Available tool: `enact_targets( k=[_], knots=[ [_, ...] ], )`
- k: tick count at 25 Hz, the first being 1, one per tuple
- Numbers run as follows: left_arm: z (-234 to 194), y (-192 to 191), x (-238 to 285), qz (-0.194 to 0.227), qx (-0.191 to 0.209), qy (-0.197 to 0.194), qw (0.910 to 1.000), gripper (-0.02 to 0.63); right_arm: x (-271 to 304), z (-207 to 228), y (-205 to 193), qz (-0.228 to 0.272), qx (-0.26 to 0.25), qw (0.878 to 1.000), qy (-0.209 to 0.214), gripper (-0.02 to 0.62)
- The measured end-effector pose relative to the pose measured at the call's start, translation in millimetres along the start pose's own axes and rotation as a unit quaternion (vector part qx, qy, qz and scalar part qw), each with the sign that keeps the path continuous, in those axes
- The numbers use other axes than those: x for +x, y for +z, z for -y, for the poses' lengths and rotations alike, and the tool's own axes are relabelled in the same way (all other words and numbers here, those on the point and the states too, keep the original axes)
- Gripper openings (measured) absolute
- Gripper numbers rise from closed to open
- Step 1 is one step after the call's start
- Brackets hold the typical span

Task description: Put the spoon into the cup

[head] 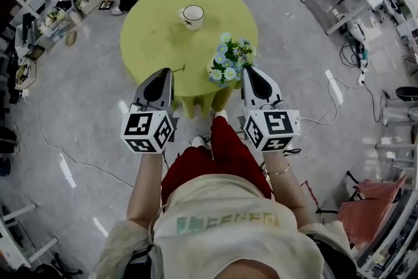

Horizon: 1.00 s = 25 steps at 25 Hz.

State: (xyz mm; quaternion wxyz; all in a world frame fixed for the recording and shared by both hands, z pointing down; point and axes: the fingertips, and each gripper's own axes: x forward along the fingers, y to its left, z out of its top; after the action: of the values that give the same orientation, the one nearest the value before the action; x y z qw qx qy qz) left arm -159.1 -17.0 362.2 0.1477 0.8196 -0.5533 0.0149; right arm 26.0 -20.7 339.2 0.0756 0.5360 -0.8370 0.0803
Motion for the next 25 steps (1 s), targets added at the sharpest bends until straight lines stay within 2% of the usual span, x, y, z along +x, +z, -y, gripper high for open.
enact_targets(
  k=[10, 21, 25],
  knots=[
    [-14.1, 14.7, 60.1, -0.008, 0.005, -0.004, 0.9999, 0.025, 58.6, 35.2, 13.8, -0.001, 0.001, 1.0, -0.004, 0.037],
    [-35.9, 43.6, 151.4, 0.001, -0.004, 0.016, 0.9999, 0.025, 147.7, 85.9, 36.5, -0.018, -0.007, 0.999, 0.029, 0.037],
    [-29.3, 49.4, 185.1, 0.004, -0.01, 0.029, 0.9995, 0.025, 170.8, 116.2, 40.7, -0.025, -0.011, 0.999, 0.047, 0.037]
  ],
)
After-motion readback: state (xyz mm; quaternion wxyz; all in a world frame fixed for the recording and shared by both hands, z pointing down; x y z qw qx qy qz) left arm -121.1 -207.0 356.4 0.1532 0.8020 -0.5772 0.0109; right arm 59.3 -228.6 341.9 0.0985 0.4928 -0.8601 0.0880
